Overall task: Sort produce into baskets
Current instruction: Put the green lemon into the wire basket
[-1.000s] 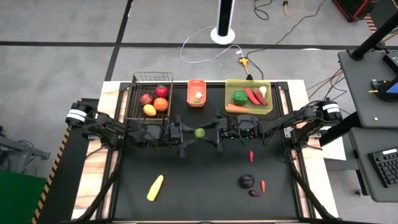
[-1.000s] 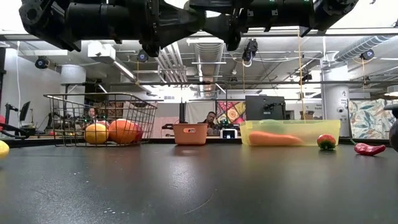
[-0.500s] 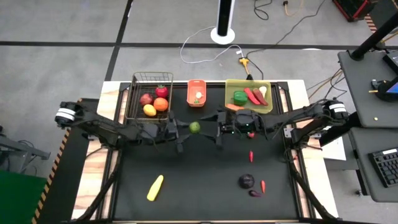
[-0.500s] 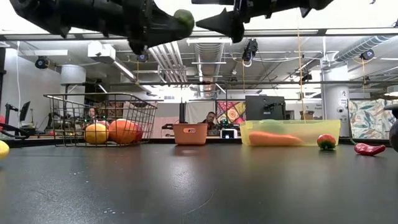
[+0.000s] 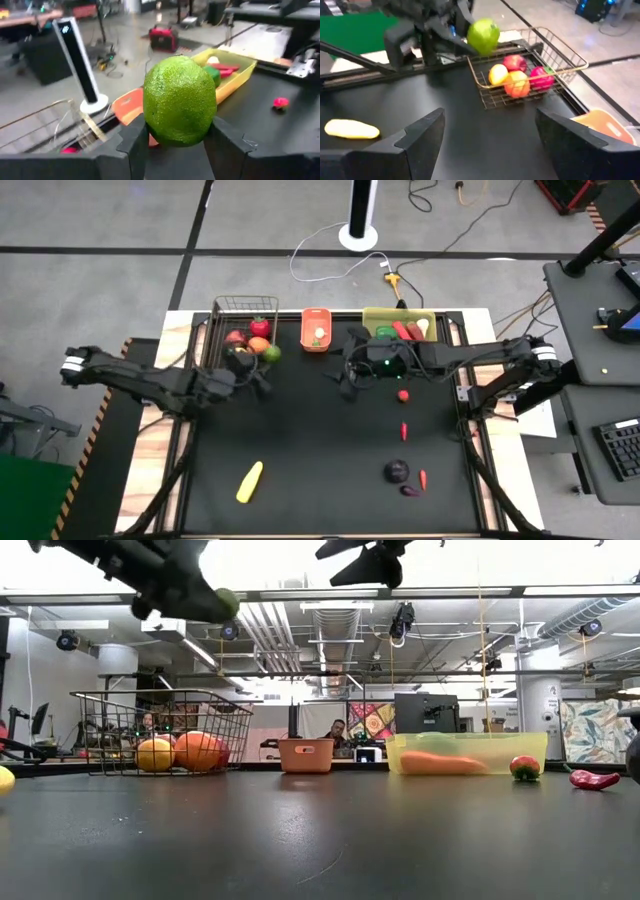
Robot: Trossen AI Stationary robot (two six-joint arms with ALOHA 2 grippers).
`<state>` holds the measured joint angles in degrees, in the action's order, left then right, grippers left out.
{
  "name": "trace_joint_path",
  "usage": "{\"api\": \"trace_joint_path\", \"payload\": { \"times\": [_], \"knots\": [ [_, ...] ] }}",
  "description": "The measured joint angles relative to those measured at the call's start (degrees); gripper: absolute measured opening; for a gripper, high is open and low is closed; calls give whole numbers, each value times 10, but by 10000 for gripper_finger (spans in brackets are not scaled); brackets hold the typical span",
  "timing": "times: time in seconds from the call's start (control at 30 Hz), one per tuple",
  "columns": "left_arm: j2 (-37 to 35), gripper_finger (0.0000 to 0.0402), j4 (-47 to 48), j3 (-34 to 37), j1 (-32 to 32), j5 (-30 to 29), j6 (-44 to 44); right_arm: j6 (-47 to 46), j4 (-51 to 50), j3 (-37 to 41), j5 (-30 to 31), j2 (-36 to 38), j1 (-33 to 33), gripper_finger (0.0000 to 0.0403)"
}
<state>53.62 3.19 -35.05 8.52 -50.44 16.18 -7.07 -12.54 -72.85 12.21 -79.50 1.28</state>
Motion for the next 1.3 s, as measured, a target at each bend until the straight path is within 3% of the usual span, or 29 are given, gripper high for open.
{"api": "trace_joint_path", "payload": {
  "times": [0.23,0.47,0.6,0.9,1.13,1.3],
  "knots": [
    [-9,148,371,-125,-49,21,159,2,-21,-11,0,1,7,297],
    [38,148,574,-218,-136,106,182,0,-23,-11,-1,-5,6,303],
    [63,148,611,-242,-199,169,121,-6,-33,-11,-1,-7,6,303],
    [114,148,616,-238,-342,383,-62,-15,-51,-10,-1,-6,6,306],
    [168,148,675,-238,-406,398,-101,-23,-63,-10,-1,-6,6,302],
    [201,149,686,-227,-413,382,-102,-24,-72,-10,-1,-6,6,306]
  ]
}}
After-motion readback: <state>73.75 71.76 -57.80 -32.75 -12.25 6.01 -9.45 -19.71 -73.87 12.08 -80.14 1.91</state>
